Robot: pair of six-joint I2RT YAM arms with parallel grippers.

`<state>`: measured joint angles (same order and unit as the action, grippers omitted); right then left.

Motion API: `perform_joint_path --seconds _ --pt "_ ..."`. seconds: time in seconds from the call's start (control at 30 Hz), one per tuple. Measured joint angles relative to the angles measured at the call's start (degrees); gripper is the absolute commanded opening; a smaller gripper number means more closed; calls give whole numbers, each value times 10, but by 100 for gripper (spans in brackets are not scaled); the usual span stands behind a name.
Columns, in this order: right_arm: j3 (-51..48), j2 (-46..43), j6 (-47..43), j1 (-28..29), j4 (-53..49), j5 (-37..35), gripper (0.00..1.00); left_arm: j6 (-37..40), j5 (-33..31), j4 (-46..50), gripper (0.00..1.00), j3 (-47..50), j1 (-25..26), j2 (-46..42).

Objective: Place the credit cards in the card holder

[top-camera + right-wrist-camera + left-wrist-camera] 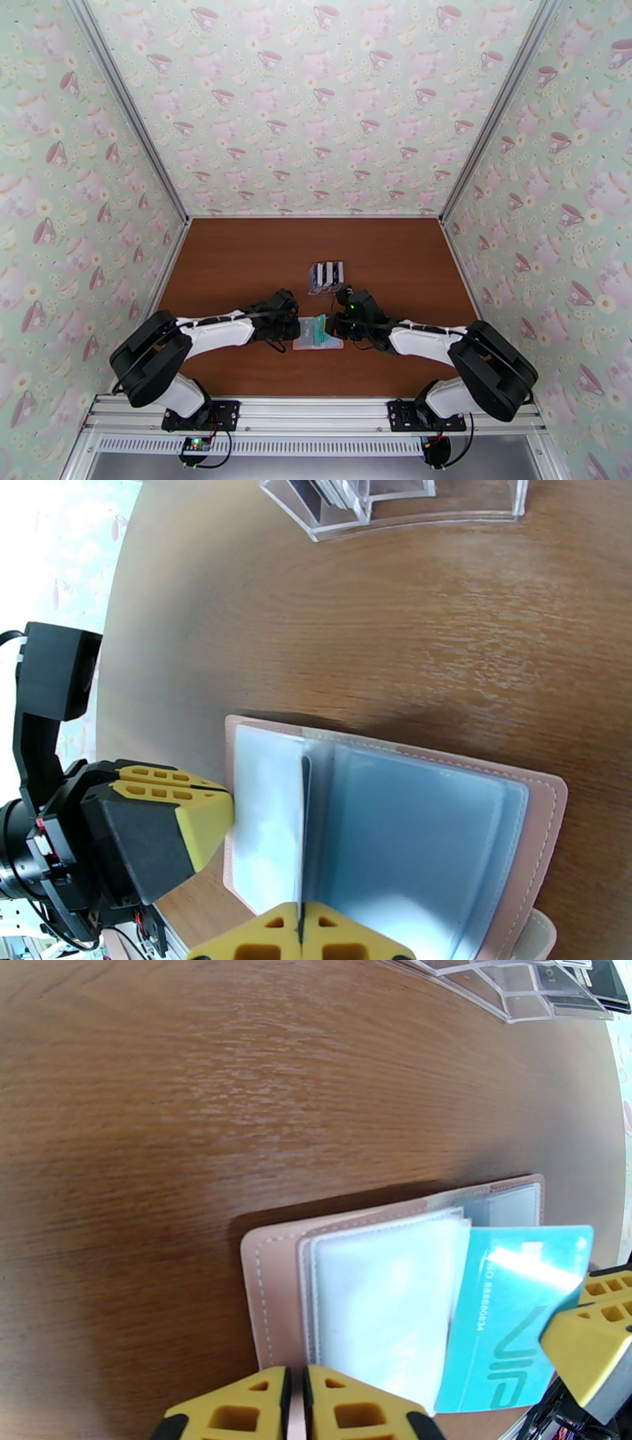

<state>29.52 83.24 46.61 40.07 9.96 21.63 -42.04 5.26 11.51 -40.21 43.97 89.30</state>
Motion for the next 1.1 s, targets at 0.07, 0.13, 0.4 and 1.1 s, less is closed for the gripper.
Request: perform_joint_path --seconds 0.07,0.13,0.4,1.1 --pt "0 1 -5 0 0 0 0 0 0 0 15 0 0 0" --pt "0 1 -8 0 0 0 0 0 0 0 15 0 0 0" --pt "0 12 -10 0 5 1 0 0 0 -3 15 2 0 0" --pt "-28 36 37 0 104 3 0 -13 0 -13 15 9 1 -3"
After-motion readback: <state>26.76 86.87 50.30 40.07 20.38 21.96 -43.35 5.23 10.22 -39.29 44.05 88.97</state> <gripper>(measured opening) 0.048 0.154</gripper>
